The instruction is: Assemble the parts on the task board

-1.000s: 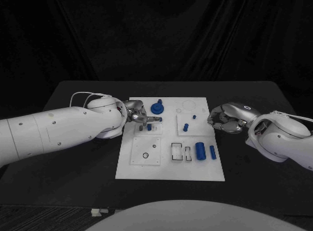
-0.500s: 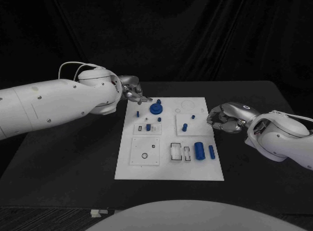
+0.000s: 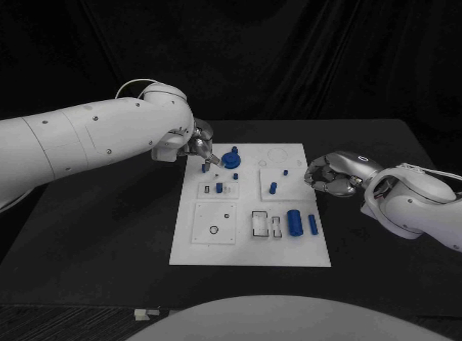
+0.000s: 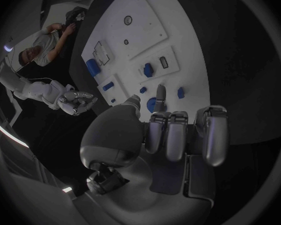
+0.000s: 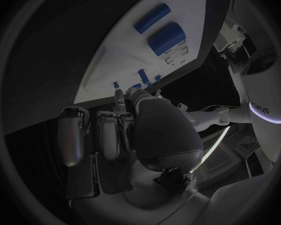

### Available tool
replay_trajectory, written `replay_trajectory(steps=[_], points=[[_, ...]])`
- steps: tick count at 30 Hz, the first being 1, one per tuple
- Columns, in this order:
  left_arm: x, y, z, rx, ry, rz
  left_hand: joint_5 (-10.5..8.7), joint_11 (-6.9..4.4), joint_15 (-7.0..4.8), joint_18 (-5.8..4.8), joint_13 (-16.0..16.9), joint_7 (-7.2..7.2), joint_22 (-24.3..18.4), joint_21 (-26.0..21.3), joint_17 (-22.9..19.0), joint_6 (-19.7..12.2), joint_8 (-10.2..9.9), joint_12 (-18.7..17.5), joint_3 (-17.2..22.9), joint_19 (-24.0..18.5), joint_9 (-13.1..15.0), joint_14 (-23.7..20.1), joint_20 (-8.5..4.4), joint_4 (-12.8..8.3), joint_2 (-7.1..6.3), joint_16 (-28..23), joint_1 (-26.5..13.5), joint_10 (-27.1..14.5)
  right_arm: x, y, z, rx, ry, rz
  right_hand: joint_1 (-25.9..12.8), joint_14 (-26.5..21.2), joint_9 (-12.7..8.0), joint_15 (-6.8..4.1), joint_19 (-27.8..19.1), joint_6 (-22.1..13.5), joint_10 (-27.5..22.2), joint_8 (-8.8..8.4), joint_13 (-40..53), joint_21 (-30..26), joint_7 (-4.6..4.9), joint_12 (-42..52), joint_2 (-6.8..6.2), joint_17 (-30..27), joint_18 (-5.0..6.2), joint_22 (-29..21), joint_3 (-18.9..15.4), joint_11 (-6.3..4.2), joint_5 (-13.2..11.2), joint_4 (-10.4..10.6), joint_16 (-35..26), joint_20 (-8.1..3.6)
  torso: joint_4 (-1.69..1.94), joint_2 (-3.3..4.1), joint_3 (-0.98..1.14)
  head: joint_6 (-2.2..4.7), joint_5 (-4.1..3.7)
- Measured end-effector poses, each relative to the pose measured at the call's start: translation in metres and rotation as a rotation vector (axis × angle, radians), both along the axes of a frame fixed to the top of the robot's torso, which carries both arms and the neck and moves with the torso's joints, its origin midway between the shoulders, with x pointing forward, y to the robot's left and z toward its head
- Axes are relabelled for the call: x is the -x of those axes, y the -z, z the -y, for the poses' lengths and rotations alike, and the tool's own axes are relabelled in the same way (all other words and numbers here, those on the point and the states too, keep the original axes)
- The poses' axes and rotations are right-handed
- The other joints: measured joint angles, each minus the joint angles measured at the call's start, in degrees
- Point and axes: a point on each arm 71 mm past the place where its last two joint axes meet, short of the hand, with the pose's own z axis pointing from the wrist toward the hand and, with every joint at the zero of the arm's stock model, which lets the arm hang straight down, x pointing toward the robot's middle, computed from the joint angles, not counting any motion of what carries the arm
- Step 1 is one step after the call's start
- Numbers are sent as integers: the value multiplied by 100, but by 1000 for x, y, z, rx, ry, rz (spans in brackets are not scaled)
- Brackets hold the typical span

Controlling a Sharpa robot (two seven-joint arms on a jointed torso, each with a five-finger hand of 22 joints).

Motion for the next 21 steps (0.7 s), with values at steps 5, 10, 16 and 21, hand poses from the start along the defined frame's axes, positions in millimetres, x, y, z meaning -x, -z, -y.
replay_trajectory(steps=[5,10,16,21], points=[[-5,2,3,9,-12,-63,50,159,138,0,0,205,0,-31,0,-589,-96,-23,63,11,-771,4,137,-82,-14,0,160,2,0,0,-1,-1,-2,0,0,0,0,0,0,0,0,0,5,0,0,0,0,0,0,0,0,0,0,0,0,0,-2,16,-7,0,13],[-8,2,6,29,-18,-90,-10,204,180,-1,0,259,0,-36,0,-653,-96,-73,61,13,-1053,5,177,-150,-42,0,199,6,0,0,-1,0,-1,0,0,0,0,0,0,0,0,0,4,0,0,0,0,0,0,0,0,0,0,0,0,0,-2,20,-10,0,42],[-10,3,9,64,-12,-103,-99,243,255,0,0,262,0,-98,0,-1120,-97,-289,115,-6,-1597,1,254,-356,-43,0,422,3,0,0,0,0,0,0,0,0,0,0,0,0,0,0,4,0,0,0,0,0,0,-1,16,0,0,-16,0,0,-1,19,-10,0,44],[-12,4,9,95,-12,-104,-71,121,136,0,0,90,0,-45,0,-211,337,-201,118,4,-1671,4,177,-373,-41,0,424,7,0,0,0,0,0,0,0,0,0,0,0,0,0,0,4,0,0,0,0,0,0,-1,16,0,0,-16,0,0,1,18,-10,0,37]])
